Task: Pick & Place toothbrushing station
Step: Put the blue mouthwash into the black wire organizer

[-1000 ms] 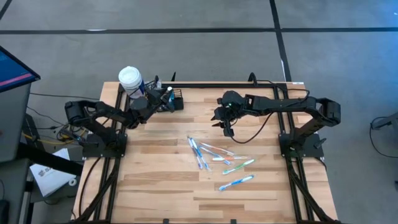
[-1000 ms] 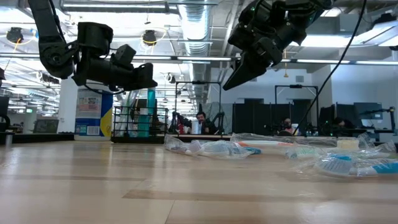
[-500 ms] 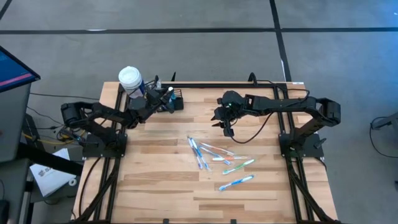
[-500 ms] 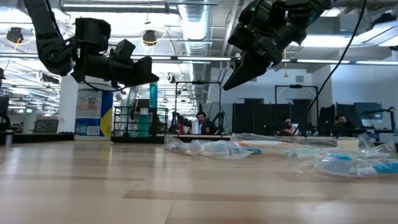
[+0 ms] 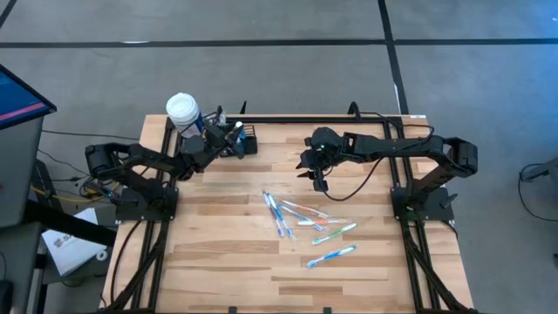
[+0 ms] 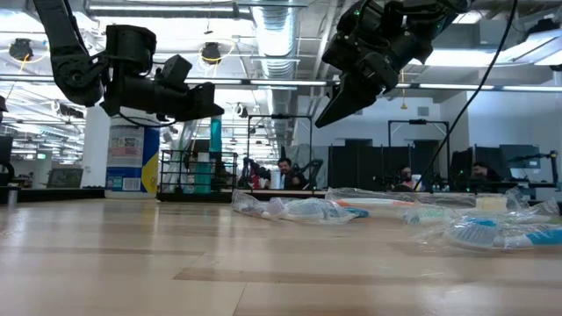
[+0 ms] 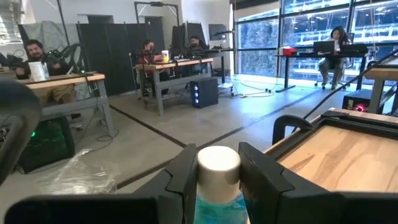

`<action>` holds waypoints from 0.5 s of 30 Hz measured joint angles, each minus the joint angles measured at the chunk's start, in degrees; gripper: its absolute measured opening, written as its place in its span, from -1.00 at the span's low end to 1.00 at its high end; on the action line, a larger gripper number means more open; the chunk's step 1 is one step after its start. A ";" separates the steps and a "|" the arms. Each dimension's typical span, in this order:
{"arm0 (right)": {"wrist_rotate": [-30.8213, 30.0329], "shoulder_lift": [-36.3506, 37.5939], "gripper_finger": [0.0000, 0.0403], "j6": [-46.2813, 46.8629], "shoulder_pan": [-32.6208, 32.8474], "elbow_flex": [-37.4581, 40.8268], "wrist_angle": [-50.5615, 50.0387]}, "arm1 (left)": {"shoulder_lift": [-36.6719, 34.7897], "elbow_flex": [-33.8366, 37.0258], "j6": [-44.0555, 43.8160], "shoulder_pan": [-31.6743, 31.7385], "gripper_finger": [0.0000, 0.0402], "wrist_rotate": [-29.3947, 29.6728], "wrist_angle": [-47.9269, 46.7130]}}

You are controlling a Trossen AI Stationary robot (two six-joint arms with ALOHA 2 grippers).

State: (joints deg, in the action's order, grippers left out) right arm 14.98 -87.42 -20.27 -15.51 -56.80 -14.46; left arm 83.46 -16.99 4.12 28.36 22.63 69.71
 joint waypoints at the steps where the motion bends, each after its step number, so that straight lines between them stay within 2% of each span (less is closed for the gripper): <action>1: 0.00 0.00 -0.37 0.17 0.00 0.00 0.00 | 0.00 0.00 0.00 0.00 -0.57 0.13 -0.02; 7: 0.00 0.00 -0.37 0.34 0.00 0.00 0.00 | 0.07 0.17 0.16 0.00 -0.57 1.57 -2.51; 15: 0.00 0.00 -0.37 0.34 0.00 0.00 0.00 | 0.09 0.46 -1.81 0.00 -0.57 -0.06 -3.21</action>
State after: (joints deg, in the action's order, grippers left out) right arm 14.98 -87.42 -19.92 -15.51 -56.80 -14.46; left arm 83.55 -16.53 2.31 28.36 22.57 66.50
